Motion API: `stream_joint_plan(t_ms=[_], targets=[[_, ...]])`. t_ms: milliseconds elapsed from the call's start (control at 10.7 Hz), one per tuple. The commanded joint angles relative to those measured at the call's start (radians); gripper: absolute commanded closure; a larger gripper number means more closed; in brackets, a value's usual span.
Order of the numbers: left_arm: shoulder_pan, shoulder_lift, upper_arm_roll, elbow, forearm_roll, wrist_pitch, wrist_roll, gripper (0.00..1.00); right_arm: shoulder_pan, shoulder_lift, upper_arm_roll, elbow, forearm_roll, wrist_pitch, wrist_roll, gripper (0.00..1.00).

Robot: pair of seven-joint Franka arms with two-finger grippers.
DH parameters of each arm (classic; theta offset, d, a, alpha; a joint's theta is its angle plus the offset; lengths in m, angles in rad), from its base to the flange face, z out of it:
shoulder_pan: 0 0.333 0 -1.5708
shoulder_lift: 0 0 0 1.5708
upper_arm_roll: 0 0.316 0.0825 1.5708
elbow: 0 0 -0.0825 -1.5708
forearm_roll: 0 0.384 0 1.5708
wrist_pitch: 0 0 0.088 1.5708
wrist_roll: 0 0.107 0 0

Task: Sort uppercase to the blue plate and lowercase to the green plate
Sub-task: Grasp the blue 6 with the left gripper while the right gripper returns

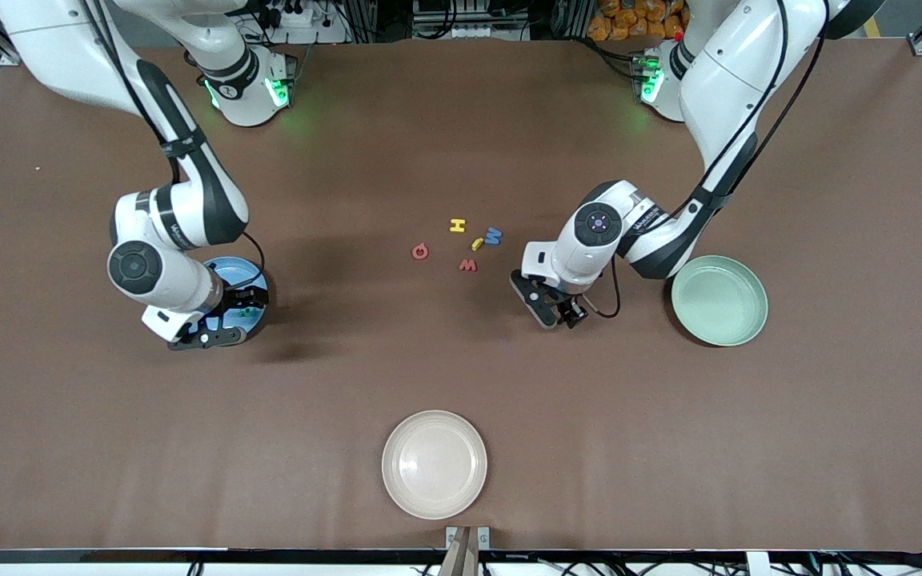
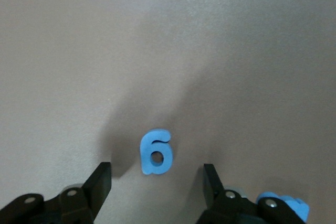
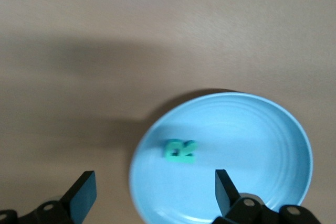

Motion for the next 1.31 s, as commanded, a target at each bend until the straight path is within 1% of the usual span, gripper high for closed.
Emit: stream_joint_plan(t_ms=[0, 187, 281, 374, 562, 655, 749, 936, 1123, 1217], targets=[[-0.025, 0.016, 0.014, 0.017, 0.035, 0.011, -0.028, 0.28, 0.13, -0.054, 0.004, -0.001, 0.008, -0.021, 0.233, 0.0], [-0.033, 0.025, 0.019, 0.028, 0.035, 0.011, -0.026, 0.29, 0.258, -0.048, 0.003, 0.014, 0.092, 0.012, 0.307, 0.0], [-0.036, 0.027, 0.019, 0.028, 0.035, 0.011, -0.022, 0.31, 0.324, -0.037, 0.003, 0.009, 0.099, 0.064, 0.373, 0.0], [-0.036, 0.027, 0.022, 0.028, 0.036, 0.011, -0.016, 0.36, 0.365, -0.013, 0.009, 0.011, 0.097, 0.1, 0.457, 0.01], [-0.039, 0.027, 0.035, 0.029, 0.042, 0.011, 0.003, 0.53, 0.454, 0.048, 0.015, 0.009, 0.097, 0.214, 0.606, 0.04], [-0.039, 0.027, 0.035, 0.029, 0.042, 0.011, 0.004, 0.59, 0.486, 0.079, 0.027, 0.008, 0.091, 0.271, 0.66, 0.06], [-0.039, 0.027, 0.035, 0.029, 0.042, 0.011, 0.006, 0.63, 0.515, 0.102, 0.033, 0.006, 0.079, 0.299, 0.698, 0.08], [-0.038, 0.027, 0.041, 0.029, 0.044, 0.011, 0.007, 0.7, 0.569, 0.122, 0.033, -0.004, 0.047, 0.316, 0.732, 0.13], [-0.036, 0.025, 0.043, 0.029, 0.042, 0.011, 0.012, 0.77, 0.571, 0.122, 0.035, -0.035, -0.025, 0.321, 0.758, 0.15], [-0.033, 0.018, 0.043, 0.031, 0.042, 0.01, 0.027, 0.78, 0.566, 0.122, 0.035, -0.043, -0.03, 0.321, 0.76, 0.15]])
